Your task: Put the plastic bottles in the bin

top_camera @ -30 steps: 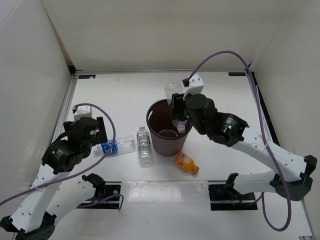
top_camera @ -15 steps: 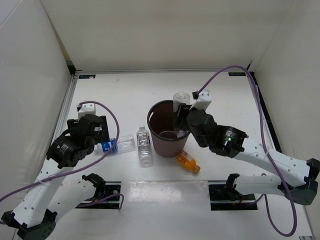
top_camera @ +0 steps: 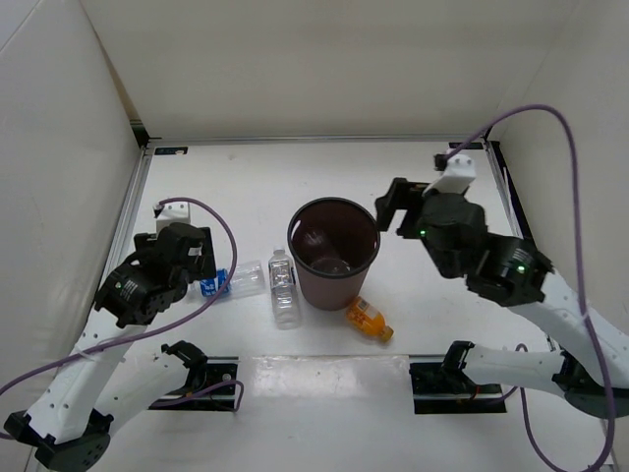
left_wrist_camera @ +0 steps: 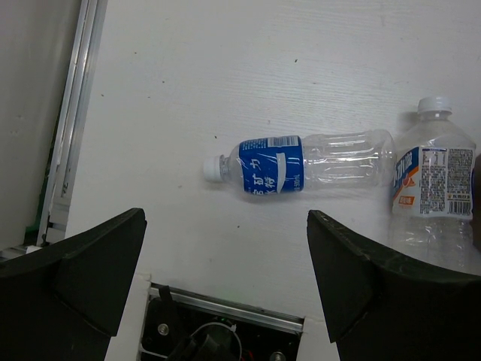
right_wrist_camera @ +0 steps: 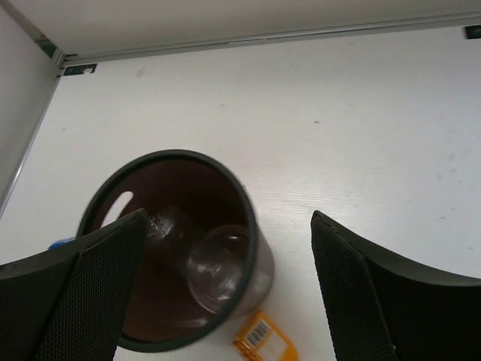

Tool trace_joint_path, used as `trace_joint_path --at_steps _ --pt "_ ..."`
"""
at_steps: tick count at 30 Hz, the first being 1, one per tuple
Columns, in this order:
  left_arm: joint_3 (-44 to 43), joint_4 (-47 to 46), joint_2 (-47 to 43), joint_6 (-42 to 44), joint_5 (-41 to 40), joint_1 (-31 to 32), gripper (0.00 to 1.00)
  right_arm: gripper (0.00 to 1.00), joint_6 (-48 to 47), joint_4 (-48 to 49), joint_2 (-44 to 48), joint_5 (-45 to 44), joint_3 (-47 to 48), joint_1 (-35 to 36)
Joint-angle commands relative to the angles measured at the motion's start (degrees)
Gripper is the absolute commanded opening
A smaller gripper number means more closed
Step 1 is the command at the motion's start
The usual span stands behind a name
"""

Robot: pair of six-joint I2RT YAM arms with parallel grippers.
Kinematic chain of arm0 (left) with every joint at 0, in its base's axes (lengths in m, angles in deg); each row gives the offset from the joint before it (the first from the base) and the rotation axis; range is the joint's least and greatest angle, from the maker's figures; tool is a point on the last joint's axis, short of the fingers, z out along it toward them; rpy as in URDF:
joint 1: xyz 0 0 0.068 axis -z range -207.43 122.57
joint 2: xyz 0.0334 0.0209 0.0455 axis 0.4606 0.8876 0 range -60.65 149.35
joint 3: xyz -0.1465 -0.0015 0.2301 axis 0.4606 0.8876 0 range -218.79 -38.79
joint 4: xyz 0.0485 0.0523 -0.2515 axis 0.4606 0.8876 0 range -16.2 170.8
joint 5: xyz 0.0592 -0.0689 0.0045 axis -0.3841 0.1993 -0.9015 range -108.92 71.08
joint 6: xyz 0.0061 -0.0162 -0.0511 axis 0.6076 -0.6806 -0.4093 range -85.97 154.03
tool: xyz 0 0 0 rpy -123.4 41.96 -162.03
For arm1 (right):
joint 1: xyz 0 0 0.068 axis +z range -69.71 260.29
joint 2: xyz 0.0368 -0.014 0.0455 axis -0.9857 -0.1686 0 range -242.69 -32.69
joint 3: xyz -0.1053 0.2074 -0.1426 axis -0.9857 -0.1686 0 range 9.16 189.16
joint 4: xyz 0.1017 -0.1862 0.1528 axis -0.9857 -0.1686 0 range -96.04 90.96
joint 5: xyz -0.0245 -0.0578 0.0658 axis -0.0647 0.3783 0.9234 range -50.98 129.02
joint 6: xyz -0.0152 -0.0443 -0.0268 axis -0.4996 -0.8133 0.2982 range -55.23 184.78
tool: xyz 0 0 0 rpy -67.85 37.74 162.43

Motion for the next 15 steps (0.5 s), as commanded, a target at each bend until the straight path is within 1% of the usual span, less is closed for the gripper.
trace_joint_path --at_steps 1,2,3,4,5,6,7,8,10,11,12,13,14,15 --pt "-0.2 -0.8 0.4 0.3 0.3 -0.3 1.00 0.90 -2.9 -10.8 3.8 -1.6 3.4 -2.6" --pt "-0.3 -0.7 0.6 0.3 0.3 -0.2 1.00 0.90 -3.6 -13.7 5.2 -1.7 2.3 -3.5" --pt "-0.3 -0.7 0.9 0.3 0.3 -0.2 1.00 0.90 -4.0 -16.2 6.2 -2.0 0.8 -7.2" --pt "-0.3 -0.7 0.9 0.3 0.4 -0.1 1.00 0.90 -4.3 -17.2 6.8 -1.6 -0.1 -8.9" --pt "-0.3 -0.7 1.1 0.3 0.4 -0.2 1.00 0.90 -3.9 -20.2 7.7 -1.2 -1.8 -12.9" --pt "-0.2 -0.7 1.1 0.3 0.4 -0.3 1.00 0.90 -3.1 -23.1 8.5 -0.7 -3.5 -15.0" --pt "-0.2 -0.7 0.9 0.2 0.3 -0.2 1.00 0.90 -2.5 -26.3 9.5 -0.5 -4.3 -21.1" --pt "-0.2 -0.7 1.0 0.1 0.1 -0.3 1.00 0.90 1.1 -28.3 9.7 -0.7 -5.1 -23.1" --pt "0.0 -0.6 1.2 -0.2 -0.1 -0.2 1.00 0.90 2.6 -30.4 12.8 -3.4 -10.1 -26.7" --pt "-0.1 -0.5 1.2 -0.2 -0.1 -0.4 1.00 0.90 5.5 -31.1 13.5 -3.4 -11.4 -25.5" --pt "-0.2 -0.6 1.4 -0.2 -0.1 -0.2 1.00 0.90 4.7 -29.7 15.7 -3.4 -11.4 -23.4" --pt "-0.1 -0.5 1.4 -0.2 -0.1 -0.3 1.00 0.90 3.2 -28.9 16.3 -3.8 -12.0 -18.5" --pt "-0.1 -0.5 1.3 -0.2 -0.1 -0.2 1.00 0.90 3.8 -29.0 16.9 -10.5 -13.2 -13.0" --pt "-0.1 -0.6 1.3 -0.2 -0.2 -0.2 1.00 0.90 8.1 -31.3 17.9 -12.5 -13.8 -7.9"
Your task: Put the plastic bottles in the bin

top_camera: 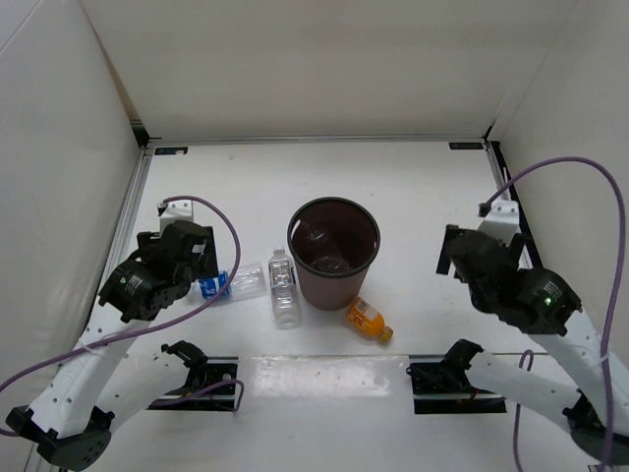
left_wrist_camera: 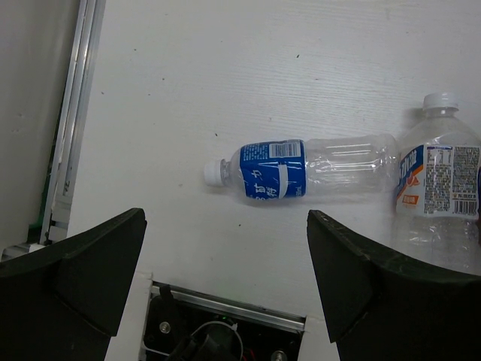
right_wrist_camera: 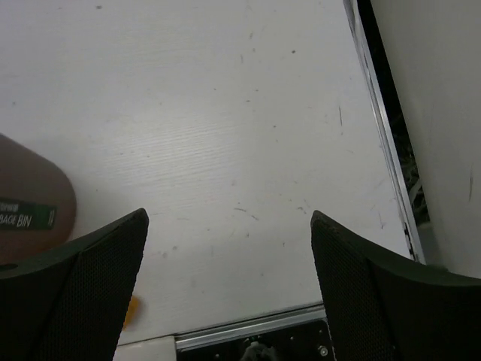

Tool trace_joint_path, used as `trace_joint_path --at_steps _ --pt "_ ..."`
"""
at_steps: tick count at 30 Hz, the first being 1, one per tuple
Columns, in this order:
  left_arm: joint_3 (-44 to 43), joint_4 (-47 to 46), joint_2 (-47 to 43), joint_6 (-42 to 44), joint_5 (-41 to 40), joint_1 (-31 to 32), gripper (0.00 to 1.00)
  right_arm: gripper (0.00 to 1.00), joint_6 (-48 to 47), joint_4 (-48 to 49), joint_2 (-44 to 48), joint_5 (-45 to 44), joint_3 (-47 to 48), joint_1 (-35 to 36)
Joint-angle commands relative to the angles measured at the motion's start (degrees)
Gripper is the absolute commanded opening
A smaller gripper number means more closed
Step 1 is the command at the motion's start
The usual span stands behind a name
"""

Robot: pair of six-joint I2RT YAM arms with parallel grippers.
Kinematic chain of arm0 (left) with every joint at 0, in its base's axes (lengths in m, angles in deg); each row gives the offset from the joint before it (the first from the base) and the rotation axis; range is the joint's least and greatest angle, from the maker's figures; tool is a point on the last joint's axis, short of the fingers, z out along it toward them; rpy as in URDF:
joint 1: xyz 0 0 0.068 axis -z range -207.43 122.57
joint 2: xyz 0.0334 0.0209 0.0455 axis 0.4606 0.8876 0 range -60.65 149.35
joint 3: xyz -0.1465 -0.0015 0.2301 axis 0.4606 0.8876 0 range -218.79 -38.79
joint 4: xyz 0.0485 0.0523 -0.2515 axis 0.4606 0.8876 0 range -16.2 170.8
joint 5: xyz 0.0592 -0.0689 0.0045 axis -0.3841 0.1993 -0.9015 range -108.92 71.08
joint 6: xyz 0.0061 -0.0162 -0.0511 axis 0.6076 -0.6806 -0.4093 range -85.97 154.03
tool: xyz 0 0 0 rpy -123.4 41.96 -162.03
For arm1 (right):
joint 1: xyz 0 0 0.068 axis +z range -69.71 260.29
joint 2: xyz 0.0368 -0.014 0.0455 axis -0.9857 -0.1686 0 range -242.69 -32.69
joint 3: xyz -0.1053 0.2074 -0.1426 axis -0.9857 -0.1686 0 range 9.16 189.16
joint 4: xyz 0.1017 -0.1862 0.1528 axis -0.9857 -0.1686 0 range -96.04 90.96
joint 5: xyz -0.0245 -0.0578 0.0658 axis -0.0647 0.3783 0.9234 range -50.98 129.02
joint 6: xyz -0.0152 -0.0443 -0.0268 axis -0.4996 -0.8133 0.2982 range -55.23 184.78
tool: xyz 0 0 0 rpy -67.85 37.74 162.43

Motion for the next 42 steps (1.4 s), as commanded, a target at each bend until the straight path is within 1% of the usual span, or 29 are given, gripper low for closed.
trace_joint_path --at_steps 1,2,3,4,5,6,10,11,12,13,14,15,16,18,20,21,22,23,24,25,26,27,30,31,33,34,36,38,42 --pt "-0.1 -0.4 0.0 -0.1 -0.1 -0.2 1.00 0.90 7.2 -7.0 3.2 -10.1 -0.3 11.9" --pt "-0.3 -0.3 0.0 -0.1 0.1 -0.2 1.00 0.90 9.4 -11.6 3.5 -15.0 0.0 16.8" --pt "-0.1 -0.3 0.0 -0.3 0.1 -0.2 1.00 0.90 20.0 -15.1 3.8 -16.1 1.0 21.2" --pt "-0.1 -0.1 0.0 -0.3 0.1 -0.2 1.00 0.90 23.7 -17.5 4.3 -18.2 1.7 23.3" --pt "-0.2 -0.1 0.0 -1.0 0.2 -0.2 1.00 0.90 26.3 -23.1 5.3 -19.1 1.9 27.4" --pt "-0.4 0.2 -0.1 -1.1 0.8 -0.2 1.00 0.90 28.4 -23.4 5.9 -19.2 1.9 28.6" --pt "-2.7 0.6 1.0 -5.9 7.2 -0.3 1.00 0.90 26.3 -19.7 13.1 -19.0 0.2 32.7" --pt "-2.4 -0.1 1.3 -7.2 13.6 -0.4 1.00 0.90 26.1 -19.6 14.0 -19.2 -0.2 34.6" --pt "-1.5 -2.8 1.4 -8.5 15.7 -0.4 1.00 0.90 26.4 -19.5 14.7 -19.1 -0.5 35.5" --pt "-0.6 -4.2 1.4 -13.1 17.5 -0.4 1.00 0.90 26.7 -19.5 16.4 -19.1 -0.7 36.9" --pt "2.0 -5.2 2.3 -15.1 21.7 -0.6 1.00 0.90 26.9 -19.5 17.8 -19.3 -0.8 38.3" --pt "3.0 -7.8 2.7 -17.3 22.4 -0.7 0.98 0.90 27.1 -19.8 19.1 -19.4 -0.9 39.7" --pt "3.6 -8.2 3.2 -22.0 23.7 -1.5 0.98 0.90 28.3 -20.1 19.6 -19.5 -1.1 40.4" --pt "5.5 -8.1 5.5 -29.7 24.6 -3.4 0.97 0.90 28.9 -20.6 21.3 -19.9 -1.1 43.0" --pt "7.3 -8.1 6.1 -39.8 25.2 -4.5 0.97 0.90 29.6 -20.9 21.9 -19.9 -1.1 44.2" --pt "9.2 -9.1 6.0 -42.2 25.7 -5.1 0.97 0.90 29.9 -21.4 22.4 -20.1 -1.2 44.9" --pt "11.6 -9.6 5.5 -46.9 25.6 -7.4 0.97 0.90 30.1 -21.2 22.7 -20.1 -1.2 45.8" --pt "14.2 -12.1 5.1 -52.0 25.8 -8.1 0.97 0.90 30.0 -21.1 22.6 -20.1 -1.3 46.4" --pt "15.5 -12.4 3.7 -56.8 25.0 -9.9 0.93 0.90 29.6 -20.7 22.5 -19.3 -1.4 47.0" --pt "17.8 -12.9 3.0 -59.3 24.5 -10.4 0.93 0.90 29.3 -20.6 22.3 -20.4 -1.5 47.1" --pt "18.6 -13.8 2.6 -64.3 24.0 -10.8 0.91 0.90 29.1 -20.5 21.8 -20.2 -1.6 47.1" --pt "20.5 -14.3 1.5 -67.8 21.7 -10.8 0.90 0.90 29.2 -20.4 21.5 -20.1 -1.5 47.1" --pt "20.6 -14.7 2.9 -74.1 15.3 -10.8 0.90 0.90 26.6 -18.1 20.6 -19.7 -1.9 47.3" --pt "20.4 -14.4 3.6 -75.2 13.4 -11.0 0.91 0.90 26.4 -18.1 20.6 -19.6 -1.9 47.8" --pt "18.8 -14.0 8.1 -77.1 13.5 -12.2 0.93 0.90 26.1 -18.0 20.2 -19.4 -1.9 48.1" --pt "18.4 -13.9 9.1 -77.4 15.1 -12.4 0.96 0.90 26.0 -18.0 20.3 -19.4 -1.9 48.5" --pt "18.5 -15.3 12.6 -77.8 16.8 -14.1 0.97 0.90 25.7 -17.9 20.2 -19.2 -1.9 48.6" --pt "19.9 -20.2 16.4 -75.7 19.5 -15.4 0.99 0.90 25.6 -17.6 20.6 -19.2 -2.0 49.0" --pt "21.4 -23.7 23.0 -74.6 23.1 -18.3 1.00 0.90 25.4 -17.4 20.9 -19.2 -2.0 50.3"
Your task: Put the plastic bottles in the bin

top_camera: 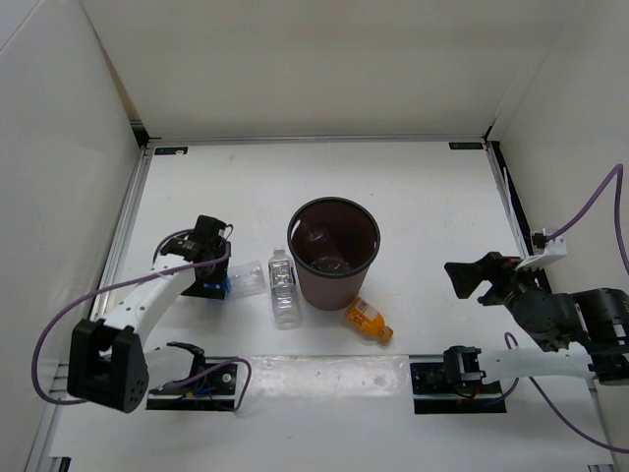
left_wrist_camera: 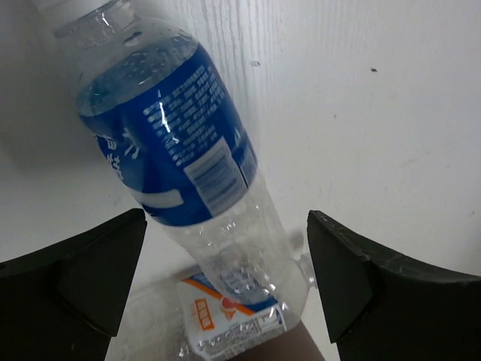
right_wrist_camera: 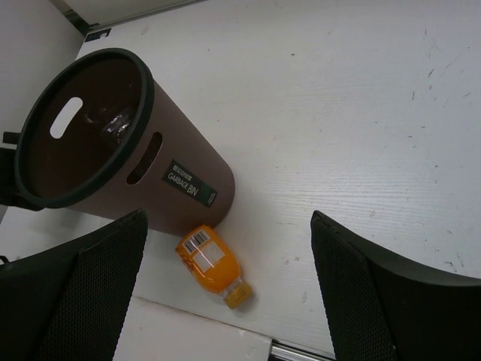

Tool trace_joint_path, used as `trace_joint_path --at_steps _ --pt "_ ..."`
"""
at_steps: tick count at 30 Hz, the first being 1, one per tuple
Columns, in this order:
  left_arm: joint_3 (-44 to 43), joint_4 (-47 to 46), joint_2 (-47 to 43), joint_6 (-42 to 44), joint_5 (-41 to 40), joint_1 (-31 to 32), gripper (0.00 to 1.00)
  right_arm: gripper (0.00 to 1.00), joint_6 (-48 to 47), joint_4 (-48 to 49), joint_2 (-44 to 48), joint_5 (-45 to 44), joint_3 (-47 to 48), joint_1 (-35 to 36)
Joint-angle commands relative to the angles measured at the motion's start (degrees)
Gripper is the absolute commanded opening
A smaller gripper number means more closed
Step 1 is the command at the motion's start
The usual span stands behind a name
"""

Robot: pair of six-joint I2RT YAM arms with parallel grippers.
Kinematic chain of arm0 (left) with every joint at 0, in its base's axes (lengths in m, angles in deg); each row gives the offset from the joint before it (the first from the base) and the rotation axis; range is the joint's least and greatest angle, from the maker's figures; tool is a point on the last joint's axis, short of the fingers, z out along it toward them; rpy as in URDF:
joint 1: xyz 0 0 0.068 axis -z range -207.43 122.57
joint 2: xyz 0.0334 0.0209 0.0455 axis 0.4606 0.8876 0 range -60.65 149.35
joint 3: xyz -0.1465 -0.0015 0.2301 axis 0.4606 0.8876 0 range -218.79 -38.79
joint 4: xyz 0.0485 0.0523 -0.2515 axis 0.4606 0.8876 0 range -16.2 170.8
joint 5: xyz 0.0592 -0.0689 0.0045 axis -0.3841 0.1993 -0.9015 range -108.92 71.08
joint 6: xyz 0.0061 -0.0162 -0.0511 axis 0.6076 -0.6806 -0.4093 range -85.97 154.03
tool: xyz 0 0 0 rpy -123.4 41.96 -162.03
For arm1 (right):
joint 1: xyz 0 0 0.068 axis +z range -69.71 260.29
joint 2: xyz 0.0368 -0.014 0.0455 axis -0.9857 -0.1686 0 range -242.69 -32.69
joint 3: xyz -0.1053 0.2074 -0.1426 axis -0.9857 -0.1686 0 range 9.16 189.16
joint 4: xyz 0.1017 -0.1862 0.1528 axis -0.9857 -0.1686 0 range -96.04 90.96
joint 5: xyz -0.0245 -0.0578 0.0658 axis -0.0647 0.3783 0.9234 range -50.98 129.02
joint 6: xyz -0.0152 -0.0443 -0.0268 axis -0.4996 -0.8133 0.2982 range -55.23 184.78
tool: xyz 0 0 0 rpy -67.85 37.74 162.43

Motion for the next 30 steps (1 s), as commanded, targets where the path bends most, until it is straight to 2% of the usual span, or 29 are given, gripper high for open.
trace_joint_path --at_steps 1,11,15,16,22,26,30 --pt "1.3 -4.9 2.8 -0.4 2.9 -2.1 1.00 0.90 -0.4 -8.1 0.1 -1.4 -0.1 1.3" --pt "1.2 -10.3 13.8 6.2 9.7 -7.6 0.98 0.90 -0.8 -7.8 1.8 -1.3 -0.1 2.9" --pt "-0.2 -9.9 15.5 9.0 11.0 -7.9 0.91 0.90 -0.6 -7.9 2.5 -1.3 -0.1 3.5" --pt "-0.3 -9.8 15.2 10.4 11.6 -8.3 0.85 0.90 -0.6 -7.9 2.5 -1.3 -0.1 3.5" --pt "-2.4 -6.4 9.4 14.5 8.1 -8.4 0.67 0.90 -0.6 -8.2 3.1 -1.4 -0.2 4.3" --pt "-7.1 2.7 2.0 17.0 0.9 -7.4 0.64 0.90 -0.4 -8.2 3.5 -1.5 -0.1 4.4" --pt "-12.9 7.3 -5.0 20.1 -5.4 -5.5 0.63 0.90 -0.3 -8.2 3.7 -1.5 -0.1 4.4"
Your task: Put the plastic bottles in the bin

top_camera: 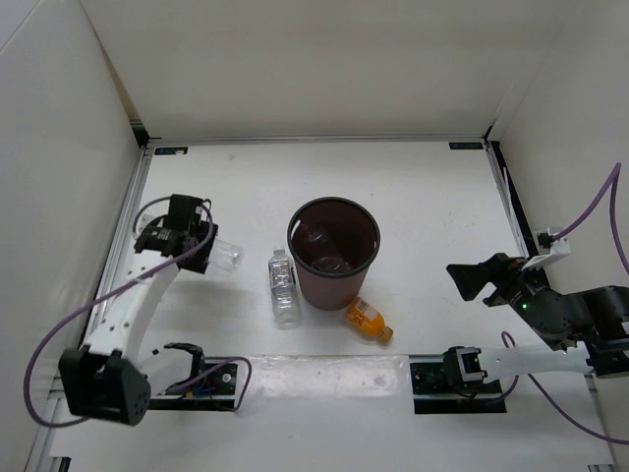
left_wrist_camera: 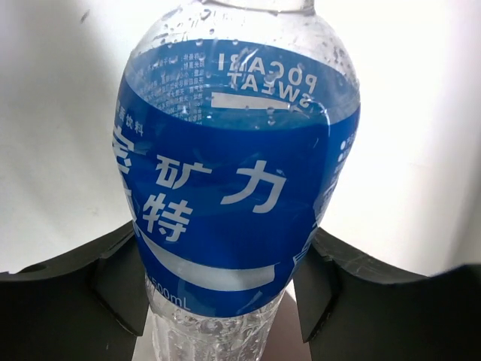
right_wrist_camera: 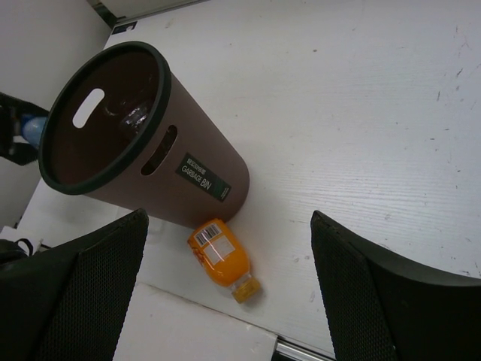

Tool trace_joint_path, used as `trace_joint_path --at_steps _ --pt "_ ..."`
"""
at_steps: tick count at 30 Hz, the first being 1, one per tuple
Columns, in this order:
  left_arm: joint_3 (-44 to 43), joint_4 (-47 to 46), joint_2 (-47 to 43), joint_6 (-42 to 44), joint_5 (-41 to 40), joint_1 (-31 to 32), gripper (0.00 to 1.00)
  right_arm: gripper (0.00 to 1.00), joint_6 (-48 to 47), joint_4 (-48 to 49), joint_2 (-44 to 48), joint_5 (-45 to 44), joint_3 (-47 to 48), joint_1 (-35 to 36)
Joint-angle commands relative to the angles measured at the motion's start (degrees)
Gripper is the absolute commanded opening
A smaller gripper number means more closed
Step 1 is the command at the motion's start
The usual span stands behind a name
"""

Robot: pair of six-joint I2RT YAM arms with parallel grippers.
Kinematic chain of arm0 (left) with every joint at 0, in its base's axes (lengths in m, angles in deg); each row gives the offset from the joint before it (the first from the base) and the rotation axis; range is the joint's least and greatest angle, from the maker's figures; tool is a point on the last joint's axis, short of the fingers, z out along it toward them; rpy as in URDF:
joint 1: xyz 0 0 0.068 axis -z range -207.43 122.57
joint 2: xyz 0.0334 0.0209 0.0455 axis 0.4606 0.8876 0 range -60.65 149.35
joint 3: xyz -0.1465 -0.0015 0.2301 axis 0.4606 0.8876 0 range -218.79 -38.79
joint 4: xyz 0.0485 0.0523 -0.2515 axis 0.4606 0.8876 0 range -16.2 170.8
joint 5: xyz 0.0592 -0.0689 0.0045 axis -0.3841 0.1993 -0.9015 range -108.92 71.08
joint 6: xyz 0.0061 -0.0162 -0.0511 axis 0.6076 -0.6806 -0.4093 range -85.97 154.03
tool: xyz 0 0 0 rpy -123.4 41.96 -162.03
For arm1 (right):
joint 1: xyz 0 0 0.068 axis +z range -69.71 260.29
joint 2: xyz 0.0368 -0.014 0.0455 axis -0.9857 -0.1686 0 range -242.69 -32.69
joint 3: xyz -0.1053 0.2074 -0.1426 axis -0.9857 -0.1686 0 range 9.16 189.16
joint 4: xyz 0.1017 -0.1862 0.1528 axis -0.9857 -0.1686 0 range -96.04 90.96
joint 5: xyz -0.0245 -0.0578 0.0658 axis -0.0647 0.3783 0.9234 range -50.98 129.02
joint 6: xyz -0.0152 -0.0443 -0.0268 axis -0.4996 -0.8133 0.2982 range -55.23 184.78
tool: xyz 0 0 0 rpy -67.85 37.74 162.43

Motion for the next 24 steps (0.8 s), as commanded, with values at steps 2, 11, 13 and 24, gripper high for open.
trace_joint_path --at_steps 2,11,13,24 --pt "-7.8 4.8 -9.4 6.0 -10.3 1.9 0.60 0.90 0.7 -8.1 0.8 -1.5 -0.2 0.3" --pt "-31.7 3.7 -5.8 26.9 -27.0 22.1 0.55 0.90 0.6 -8.1 0.7 -1.6 -0.3 0.4" --pt "-34.0 0.8 -4.7 34.0 -32.1 28.6 0.55 0.90 0.7 -8.0 0.7 -1.6 -0.3 0.6" --pt "-35.7 -28.8 9.9 67.6 -47.6 55.6 0.61 0.90 0.4 -7.9 0.7 -1.6 -0.4 1.4"
